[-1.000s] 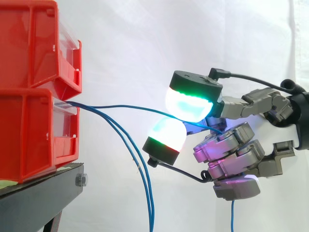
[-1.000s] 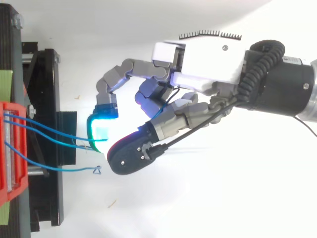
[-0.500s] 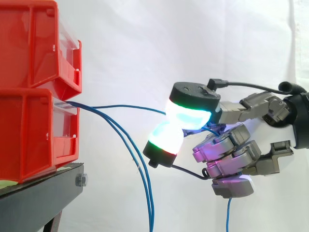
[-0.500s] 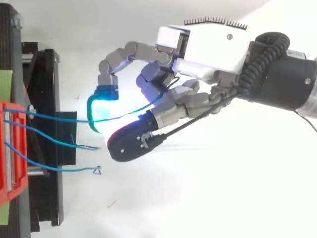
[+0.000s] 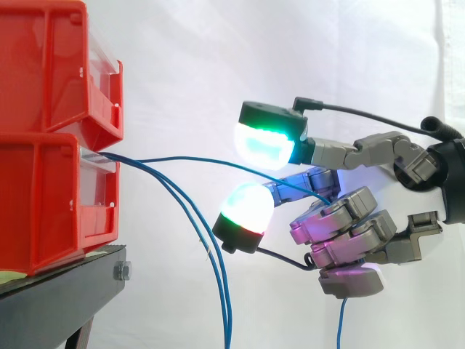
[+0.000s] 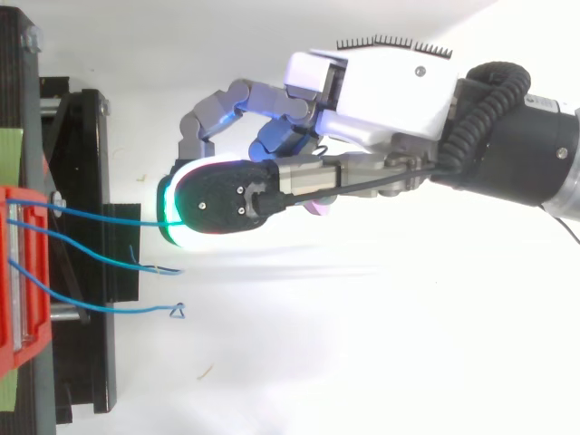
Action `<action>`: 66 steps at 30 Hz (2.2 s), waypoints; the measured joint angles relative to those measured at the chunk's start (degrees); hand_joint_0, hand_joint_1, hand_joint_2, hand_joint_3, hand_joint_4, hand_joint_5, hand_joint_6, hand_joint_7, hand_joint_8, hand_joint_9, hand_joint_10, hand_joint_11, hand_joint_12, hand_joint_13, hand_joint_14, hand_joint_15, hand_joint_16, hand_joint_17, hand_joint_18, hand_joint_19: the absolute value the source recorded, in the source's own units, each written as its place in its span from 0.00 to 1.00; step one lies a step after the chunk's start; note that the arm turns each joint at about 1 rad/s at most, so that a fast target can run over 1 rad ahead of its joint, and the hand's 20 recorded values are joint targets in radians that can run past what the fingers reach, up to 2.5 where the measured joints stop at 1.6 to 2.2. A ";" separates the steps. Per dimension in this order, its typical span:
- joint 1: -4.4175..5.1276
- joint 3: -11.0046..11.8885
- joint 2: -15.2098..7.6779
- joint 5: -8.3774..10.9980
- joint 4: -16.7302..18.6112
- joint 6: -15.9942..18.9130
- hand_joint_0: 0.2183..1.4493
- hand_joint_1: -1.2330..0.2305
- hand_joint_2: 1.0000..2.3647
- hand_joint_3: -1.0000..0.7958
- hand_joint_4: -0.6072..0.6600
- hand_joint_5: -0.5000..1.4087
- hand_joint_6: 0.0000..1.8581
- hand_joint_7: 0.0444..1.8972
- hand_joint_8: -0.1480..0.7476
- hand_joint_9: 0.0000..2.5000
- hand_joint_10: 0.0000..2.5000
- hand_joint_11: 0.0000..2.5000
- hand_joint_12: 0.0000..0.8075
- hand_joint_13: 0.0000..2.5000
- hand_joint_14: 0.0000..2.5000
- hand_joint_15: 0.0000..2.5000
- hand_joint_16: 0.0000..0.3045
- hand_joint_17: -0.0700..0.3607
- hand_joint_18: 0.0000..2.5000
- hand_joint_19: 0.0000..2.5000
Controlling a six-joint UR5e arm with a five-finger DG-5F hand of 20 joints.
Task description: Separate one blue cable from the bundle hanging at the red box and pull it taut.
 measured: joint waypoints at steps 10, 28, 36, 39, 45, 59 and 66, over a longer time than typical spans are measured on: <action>0.10 0.00 0.00 0.08 0.12 0.00 0.33 0.36 0.01 0.39 0.54 0.17 0.48 0.53 0.49 0.36 0.73 0.53 0.43 0.42 0.83 0.55 0.13 0.38 0.49 0.51; 0.22 0.00 -0.04 0.13 0.07 0.00 0.33 0.41 0.00 0.29 0.54 0.16 0.48 0.50 0.48 0.35 0.73 0.52 0.41 0.42 0.80 0.56 0.13 0.36 0.48 0.51; 0.22 0.00 -0.04 0.18 0.04 0.00 0.32 0.44 0.00 0.28 0.55 0.16 0.48 0.51 0.48 0.35 0.72 0.52 0.41 0.42 0.79 0.56 0.13 0.36 0.48 0.51; 0.24 0.00 -0.06 0.18 0.03 0.00 0.32 0.41 0.00 0.29 0.55 0.16 0.48 0.52 0.48 0.35 0.72 0.52 0.41 0.42 0.79 0.56 0.13 0.37 0.48 0.51; 0.26 0.00 -0.06 0.18 0.01 0.00 0.31 0.40 0.00 0.28 0.55 0.16 0.48 0.52 0.48 0.35 0.71 0.53 0.41 0.42 0.79 0.56 0.13 0.37 0.48 0.51; 0.29 0.00 -0.03 0.18 0.03 0.00 0.33 0.39 0.00 0.32 0.55 0.16 0.48 0.53 0.48 0.35 0.71 0.52 0.41 0.42 0.79 0.56 0.13 0.36 0.48 0.50; 0.34 0.00 -0.05 0.24 0.02 0.00 0.34 0.31 0.01 0.45 0.55 0.15 0.49 0.52 0.49 0.33 0.74 0.52 0.42 0.42 0.79 0.57 0.13 0.37 0.49 0.50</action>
